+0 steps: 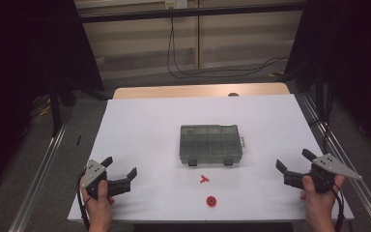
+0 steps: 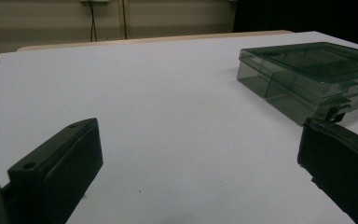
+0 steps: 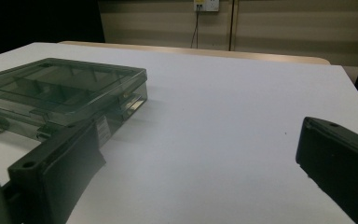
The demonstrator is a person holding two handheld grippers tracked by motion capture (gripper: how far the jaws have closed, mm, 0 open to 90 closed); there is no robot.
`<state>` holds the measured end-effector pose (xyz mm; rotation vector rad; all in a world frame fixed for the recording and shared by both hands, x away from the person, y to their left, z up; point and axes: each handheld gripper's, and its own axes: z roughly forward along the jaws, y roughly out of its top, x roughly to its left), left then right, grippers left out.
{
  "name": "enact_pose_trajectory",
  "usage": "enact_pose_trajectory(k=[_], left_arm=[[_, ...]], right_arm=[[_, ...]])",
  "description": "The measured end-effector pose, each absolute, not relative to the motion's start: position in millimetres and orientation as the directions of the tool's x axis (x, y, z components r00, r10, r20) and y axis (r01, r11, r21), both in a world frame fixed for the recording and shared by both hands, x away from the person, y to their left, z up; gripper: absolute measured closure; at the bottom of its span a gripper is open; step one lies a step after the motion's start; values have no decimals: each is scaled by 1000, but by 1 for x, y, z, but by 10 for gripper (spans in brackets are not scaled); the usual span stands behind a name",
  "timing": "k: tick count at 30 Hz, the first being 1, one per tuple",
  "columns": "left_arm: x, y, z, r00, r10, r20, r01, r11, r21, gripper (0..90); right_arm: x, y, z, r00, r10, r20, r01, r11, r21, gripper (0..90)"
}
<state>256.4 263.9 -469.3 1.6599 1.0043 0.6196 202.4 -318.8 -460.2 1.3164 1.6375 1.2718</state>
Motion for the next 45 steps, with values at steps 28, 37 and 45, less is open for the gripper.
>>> enact_pose_trajectory(k=[28, 37, 45], left_arm=[[262, 243, -456, 512, 856, -75, 359, -134, 924, 2], [271, 216, -445, 568, 819, -74, 335, -149, 930, 0], [278, 206, -440, 586, 807, -73, 328, -154, 932, 0]], right_arm=[[212, -303, -439, -347, 935, 70, 298, 39, 954, 0], [216, -303, -427, -347, 934, 87, 285, 17, 958, 0], [225, -299, -420, -360, 929, 88, 281, 18, 960, 0]])
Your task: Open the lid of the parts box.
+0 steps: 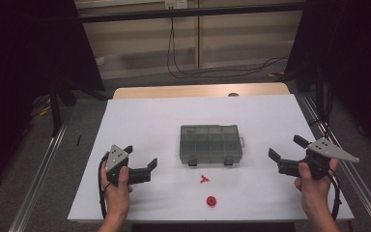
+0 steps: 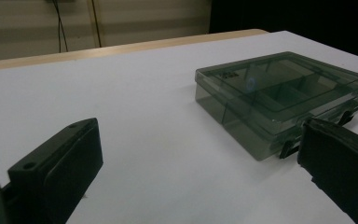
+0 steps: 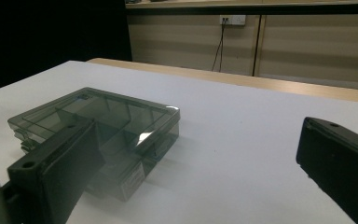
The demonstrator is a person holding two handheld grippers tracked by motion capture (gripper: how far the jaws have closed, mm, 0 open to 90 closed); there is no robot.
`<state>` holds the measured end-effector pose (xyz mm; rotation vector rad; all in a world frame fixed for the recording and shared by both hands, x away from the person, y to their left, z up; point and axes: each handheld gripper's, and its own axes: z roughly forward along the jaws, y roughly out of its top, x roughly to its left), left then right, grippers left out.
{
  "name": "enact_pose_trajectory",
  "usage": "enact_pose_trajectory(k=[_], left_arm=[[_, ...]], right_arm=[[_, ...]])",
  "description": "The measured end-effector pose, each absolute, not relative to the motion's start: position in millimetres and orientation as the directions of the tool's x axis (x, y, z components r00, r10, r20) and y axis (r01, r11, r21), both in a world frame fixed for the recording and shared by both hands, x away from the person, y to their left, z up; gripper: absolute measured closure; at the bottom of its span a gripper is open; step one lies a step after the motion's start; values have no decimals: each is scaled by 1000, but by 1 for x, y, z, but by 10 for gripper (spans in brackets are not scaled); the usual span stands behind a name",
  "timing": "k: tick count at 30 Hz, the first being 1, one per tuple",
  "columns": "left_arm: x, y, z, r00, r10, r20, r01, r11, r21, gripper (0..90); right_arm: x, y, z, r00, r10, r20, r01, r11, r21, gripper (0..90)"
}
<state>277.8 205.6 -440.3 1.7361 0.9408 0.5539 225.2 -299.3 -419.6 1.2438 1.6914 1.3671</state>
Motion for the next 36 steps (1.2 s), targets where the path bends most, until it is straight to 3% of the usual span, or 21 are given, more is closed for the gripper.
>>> enact_pose_trajectory(k=[10, 21, 29, 33, 34, 35, 36], left_arm=[[289, 191, -433, 615, 779, -124, 330, -112, 937, 0], [301, 171, -434, 642, 754, -142, 350, -123, 929, 0], [314, 150, -440, 669, 713, -209, 392, -99, 915, 7], [316, 142, -446, 655, 727, -207, 421, -123, 899, 52], [316, 142, -446, 655, 727, -207, 421, -123, 899, 76], [317, 139, -450, 638, 748, -184, 433, -151, 889, 119], [317, 138, -451, 630, 757, -173, 434, -158, 887, 172]], right_arm=[[241, -286, -411, -372, 921, 114, 276, -8, 961, 0], [259, -268, -408, -419, 900, 121, 274, -1, 962, 144], [272, -267, -414, -413, 891, 190, 320, -53, 946, 167], [273, -270, -418, -420, 886, 195, 355, -37, 934, 355], [273, -270, -418, -420, 886, 195, 355, -37, 934, 355], [274, -272, -420, -433, 881, 192, 382, -14, 924, 528], [275, -272, -422, -432, 879, 201, 401, -13, 916, 590]])
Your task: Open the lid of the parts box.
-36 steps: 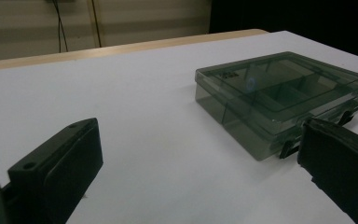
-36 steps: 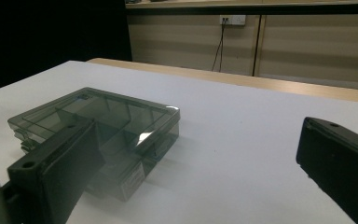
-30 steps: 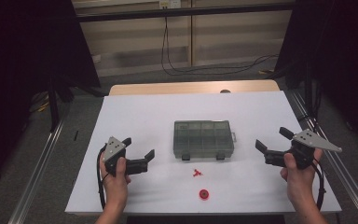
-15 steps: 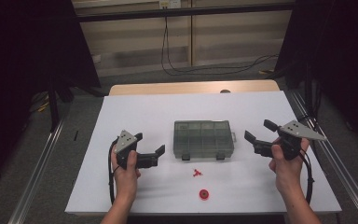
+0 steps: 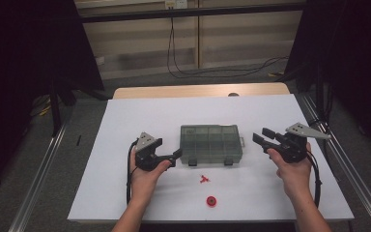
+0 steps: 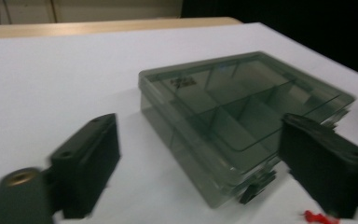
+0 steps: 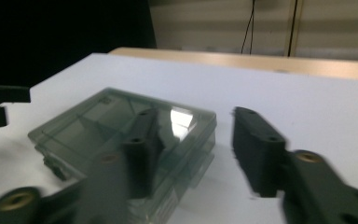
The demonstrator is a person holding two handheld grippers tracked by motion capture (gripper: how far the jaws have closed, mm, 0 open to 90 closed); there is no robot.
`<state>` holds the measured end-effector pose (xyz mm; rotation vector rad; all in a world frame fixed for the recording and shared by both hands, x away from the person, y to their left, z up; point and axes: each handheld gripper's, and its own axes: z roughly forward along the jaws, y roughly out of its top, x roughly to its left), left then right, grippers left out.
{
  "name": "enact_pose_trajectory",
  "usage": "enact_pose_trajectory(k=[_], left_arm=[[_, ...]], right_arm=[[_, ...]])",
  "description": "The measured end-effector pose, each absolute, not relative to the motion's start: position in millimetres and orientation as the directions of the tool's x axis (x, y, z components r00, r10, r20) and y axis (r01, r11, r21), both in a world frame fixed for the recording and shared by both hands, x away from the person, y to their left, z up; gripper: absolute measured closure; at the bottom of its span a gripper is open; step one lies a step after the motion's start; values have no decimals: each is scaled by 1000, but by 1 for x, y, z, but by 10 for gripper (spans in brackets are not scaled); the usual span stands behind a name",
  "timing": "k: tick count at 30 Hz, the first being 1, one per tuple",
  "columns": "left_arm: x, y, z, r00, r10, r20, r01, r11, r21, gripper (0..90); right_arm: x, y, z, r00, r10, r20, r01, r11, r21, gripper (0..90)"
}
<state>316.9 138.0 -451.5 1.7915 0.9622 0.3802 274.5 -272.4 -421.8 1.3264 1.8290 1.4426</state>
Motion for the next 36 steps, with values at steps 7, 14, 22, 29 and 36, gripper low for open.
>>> enact_pose_trajectory(k=[7, 14, 22, 29, 36], left_arm=[[314, 140, -457, 606, 778, -167, 460, -171, 871, 579], [319, 146, -466, 610, 749, -258, 556, -172, 814, 847], [320, 144, -472, 629, 728, -274, 591, -218, 777, 900], [318, 137, -476, 663, 700, -264, 586, -267, 765, 900], [317, 136, -476, 678, 682, -274, 578, -264, 772, 900]], right_arm=[[276, -266, -434, -450, 881, 145, 458, 89, 884, 877], [276, -257, -443, -477, 872, 106, 500, 170, 849, 900], [276, -253, -454, -517, 851, 90, 533, 238, 812, 900], [277, -249, -460, -547, 834, 74, 558, 297, 775, 900], [277, -243, -464, -578, 815, 44, 563, 359, 744, 900]])
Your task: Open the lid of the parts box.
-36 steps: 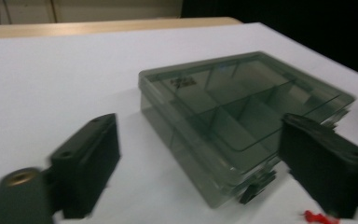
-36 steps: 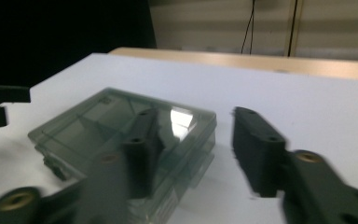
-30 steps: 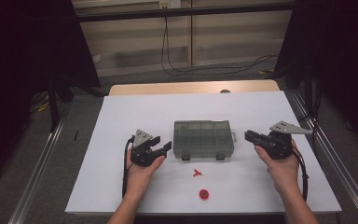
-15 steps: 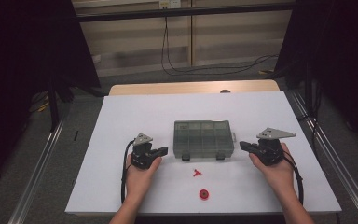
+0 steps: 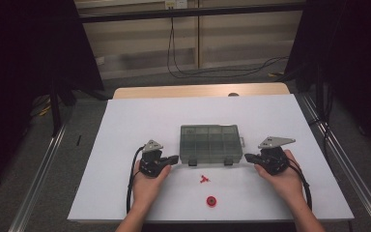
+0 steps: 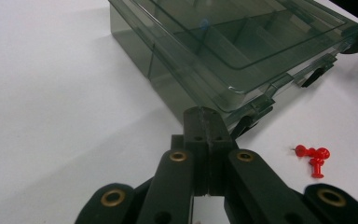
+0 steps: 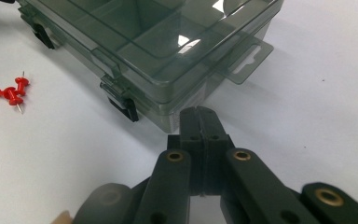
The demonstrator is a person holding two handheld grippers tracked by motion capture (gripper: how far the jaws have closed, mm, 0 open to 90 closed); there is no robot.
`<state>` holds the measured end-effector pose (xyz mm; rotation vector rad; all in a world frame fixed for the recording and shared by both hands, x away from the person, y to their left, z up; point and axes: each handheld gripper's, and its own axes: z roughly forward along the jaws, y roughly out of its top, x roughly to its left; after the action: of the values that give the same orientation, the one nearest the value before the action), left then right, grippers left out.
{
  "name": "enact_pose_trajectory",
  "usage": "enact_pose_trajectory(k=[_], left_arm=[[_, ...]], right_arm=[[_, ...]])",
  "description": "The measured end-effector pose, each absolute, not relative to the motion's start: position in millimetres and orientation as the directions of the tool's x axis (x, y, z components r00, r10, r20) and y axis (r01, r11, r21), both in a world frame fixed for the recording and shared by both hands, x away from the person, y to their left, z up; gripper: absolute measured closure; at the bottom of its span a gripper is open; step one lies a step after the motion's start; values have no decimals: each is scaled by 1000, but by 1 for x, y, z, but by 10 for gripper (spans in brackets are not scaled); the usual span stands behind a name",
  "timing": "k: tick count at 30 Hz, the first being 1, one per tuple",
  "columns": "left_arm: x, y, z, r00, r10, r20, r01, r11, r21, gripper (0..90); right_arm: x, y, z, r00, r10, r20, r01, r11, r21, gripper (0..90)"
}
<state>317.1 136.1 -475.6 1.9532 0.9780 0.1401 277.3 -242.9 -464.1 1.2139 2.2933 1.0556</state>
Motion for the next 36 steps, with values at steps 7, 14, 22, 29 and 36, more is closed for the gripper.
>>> enact_pose_trajectory(k=[7, 14, 22, 29, 36], left_arm=[[316, 135, -475, 683, 680, -266, 570, -269, 776, 900], [316, 134, -473, 681, 677, -277, 572, -257, 779, 900], [315, 133, -471, 688, 671, -277, 558, -246, 792, 900], [314, 132, -467, 690, 663, -290, 544, -211, 812, 900], [316, 130, -461, 691, 663, -288, 524, -186, 831, 900]], right_arm=[[277, -243, -462, -587, 808, 55, 562, 358, 746, 900], [276, -241, -458, -602, 796, 69, 555, 354, 753, 900], [275, -240, -455, -603, 794, 73, 548, 346, 761, 900], [274, -239, -450, -595, 800, 82, 529, 312, 789, 900], [274, -237, -447, -577, 810, 104, 515, 262, 816, 900]])
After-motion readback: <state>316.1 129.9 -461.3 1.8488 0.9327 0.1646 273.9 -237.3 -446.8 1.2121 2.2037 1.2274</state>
